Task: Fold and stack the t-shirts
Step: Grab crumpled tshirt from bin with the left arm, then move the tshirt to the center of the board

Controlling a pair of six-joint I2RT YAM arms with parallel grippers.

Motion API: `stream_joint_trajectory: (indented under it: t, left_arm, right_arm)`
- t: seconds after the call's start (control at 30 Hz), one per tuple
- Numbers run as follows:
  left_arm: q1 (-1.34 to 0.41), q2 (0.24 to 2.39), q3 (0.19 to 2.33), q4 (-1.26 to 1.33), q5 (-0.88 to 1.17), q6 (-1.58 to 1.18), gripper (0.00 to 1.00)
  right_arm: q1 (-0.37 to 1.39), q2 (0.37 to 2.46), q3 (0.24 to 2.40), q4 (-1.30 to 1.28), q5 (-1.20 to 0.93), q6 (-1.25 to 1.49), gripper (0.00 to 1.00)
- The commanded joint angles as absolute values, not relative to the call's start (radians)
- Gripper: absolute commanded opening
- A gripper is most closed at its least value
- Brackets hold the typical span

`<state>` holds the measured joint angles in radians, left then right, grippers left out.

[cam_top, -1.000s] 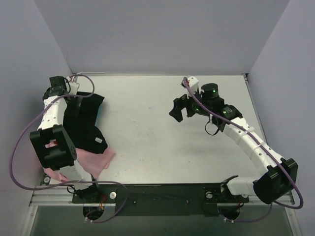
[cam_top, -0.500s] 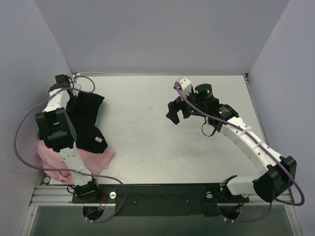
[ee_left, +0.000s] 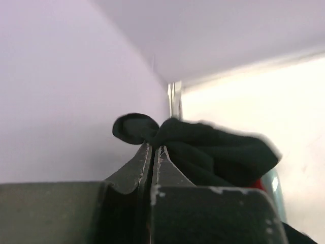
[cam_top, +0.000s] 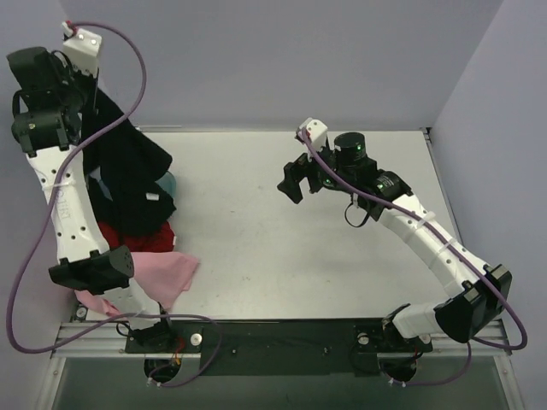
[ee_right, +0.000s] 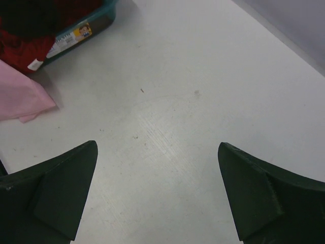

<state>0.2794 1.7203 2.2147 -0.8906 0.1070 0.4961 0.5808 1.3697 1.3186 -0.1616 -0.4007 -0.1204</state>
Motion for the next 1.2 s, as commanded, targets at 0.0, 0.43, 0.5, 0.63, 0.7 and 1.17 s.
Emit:
stream_joint_trajectory:
  t: [0.0, 0.43, 0.5, 0.63, 0.7, 1.17]
  left_arm:
    - [0.209, 1.715, 2.532, -0.925, 0.406, 0.372, 0.00]
    - [-0.457, 1.747, 2.615, -0.939, 0.511, 0.312, 0.00]
    - [-0.466, 1.775, 2.611, -0.904, 0.508, 0.250, 0.00]
    - [-0.471, 1.801, 2.493, -0.836, 0.418, 0.123, 0.00]
    - [-0.471, 1.795, 2.371, -0.804, 0.374, 0.082, 0.00]
    - [-0.289, 1.934, 1.871, -0.566, 0.417, 0.092, 0.00]
  right_arm:
    - [0.589, 1.319, 1.394, -0.029, -0.397, -0.034, 1.00]
    - [0.455, 1.106, 1.344, -0.047, -0.202, 0.199, 1.00]
    - [0.365, 1.069, 1.310, -0.090, -0.222, 0.262, 1.00]
    - [0.293, 1.019, 1.235, -0.205, -0.220, 0.183, 1.00]
    - [0.291, 1.023, 1.216, -0.299, -0.178, 0.123, 1.00]
    - [0.429, 1.320, 1.271, -0.662, -0.184, 0.135, 0.90]
